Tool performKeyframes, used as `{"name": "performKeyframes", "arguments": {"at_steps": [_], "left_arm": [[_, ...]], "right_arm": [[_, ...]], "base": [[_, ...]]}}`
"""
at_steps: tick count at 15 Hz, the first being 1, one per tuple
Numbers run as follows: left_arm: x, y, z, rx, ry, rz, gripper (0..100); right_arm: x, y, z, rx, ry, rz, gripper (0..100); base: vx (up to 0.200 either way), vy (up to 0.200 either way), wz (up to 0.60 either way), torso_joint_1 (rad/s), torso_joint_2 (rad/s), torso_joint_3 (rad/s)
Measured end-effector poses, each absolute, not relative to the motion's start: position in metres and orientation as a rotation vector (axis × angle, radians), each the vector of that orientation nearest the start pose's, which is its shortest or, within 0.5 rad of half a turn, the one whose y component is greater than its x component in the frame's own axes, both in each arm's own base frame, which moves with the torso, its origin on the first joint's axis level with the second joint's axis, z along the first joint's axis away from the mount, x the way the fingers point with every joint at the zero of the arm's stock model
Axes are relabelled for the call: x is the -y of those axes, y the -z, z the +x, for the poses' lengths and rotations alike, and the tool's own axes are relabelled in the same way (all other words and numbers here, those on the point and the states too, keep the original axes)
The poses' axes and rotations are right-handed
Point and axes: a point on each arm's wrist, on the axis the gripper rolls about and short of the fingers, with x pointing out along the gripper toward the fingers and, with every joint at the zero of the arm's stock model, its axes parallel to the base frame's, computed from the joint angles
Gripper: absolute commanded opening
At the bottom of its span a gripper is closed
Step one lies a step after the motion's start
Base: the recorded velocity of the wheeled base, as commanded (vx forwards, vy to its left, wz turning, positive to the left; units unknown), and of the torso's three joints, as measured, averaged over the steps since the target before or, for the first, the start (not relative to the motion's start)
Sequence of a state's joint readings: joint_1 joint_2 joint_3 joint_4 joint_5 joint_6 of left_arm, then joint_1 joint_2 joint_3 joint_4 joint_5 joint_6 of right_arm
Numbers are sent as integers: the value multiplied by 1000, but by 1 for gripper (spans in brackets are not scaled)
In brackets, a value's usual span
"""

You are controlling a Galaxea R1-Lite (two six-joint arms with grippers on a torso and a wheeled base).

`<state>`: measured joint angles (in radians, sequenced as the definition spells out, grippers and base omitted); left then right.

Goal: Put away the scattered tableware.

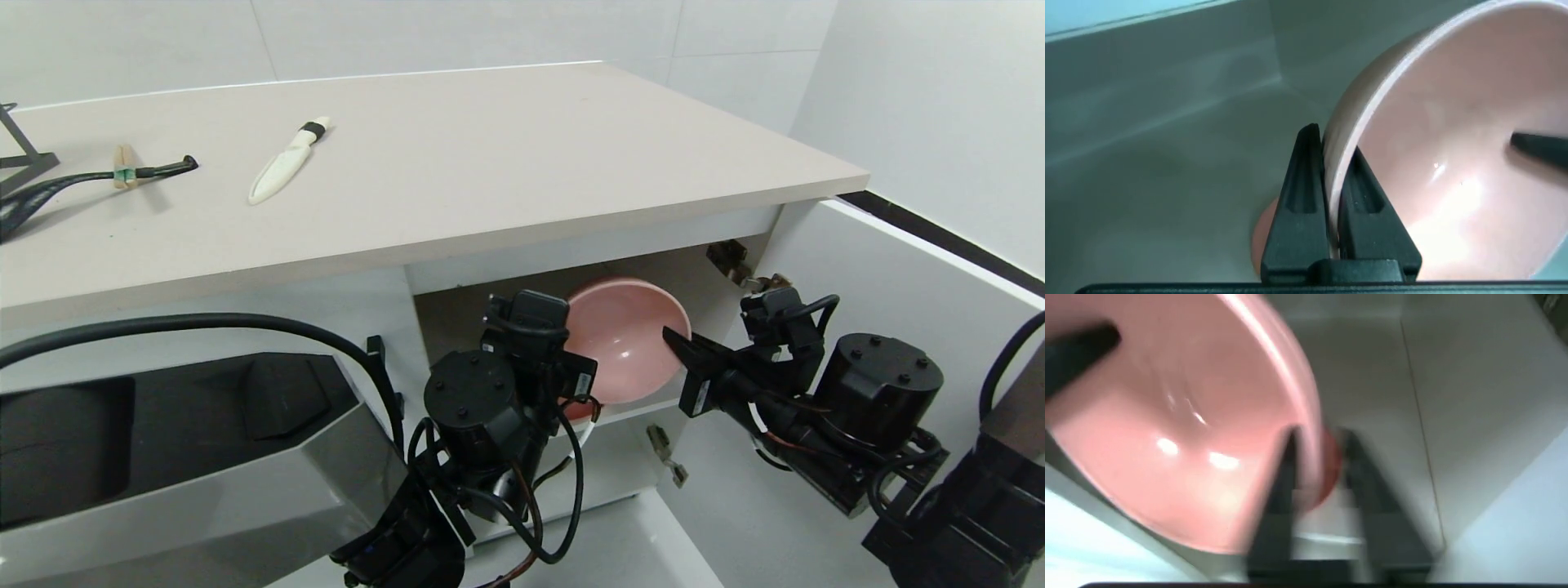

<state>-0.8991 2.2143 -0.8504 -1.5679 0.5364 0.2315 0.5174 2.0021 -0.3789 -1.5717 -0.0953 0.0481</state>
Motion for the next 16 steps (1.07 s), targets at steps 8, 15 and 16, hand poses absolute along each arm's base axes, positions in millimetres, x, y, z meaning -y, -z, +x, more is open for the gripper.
{"name": "performKeyframes", "arguments": {"at_steps": [8, 15, 16], "left_arm": [[300, -102, 232, 174, 403, 79, 100], [231, -95, 181, 29, 1007, 119, 100], [210, -95, 172, 1, 1142, 128, 100]], "right_arm": [[-139, -89, 260, -60, -397, 31, 0], [-137, -82, 262, -83, -389, 25, 0], [-137, -81, 262, -85, -389, 24, 0]], "base": [[0, 0, 0, 0, 0, 0], [0, 0, 0, 0, 0, 0], [0, 0, 0, 0, 0, 0]]}}
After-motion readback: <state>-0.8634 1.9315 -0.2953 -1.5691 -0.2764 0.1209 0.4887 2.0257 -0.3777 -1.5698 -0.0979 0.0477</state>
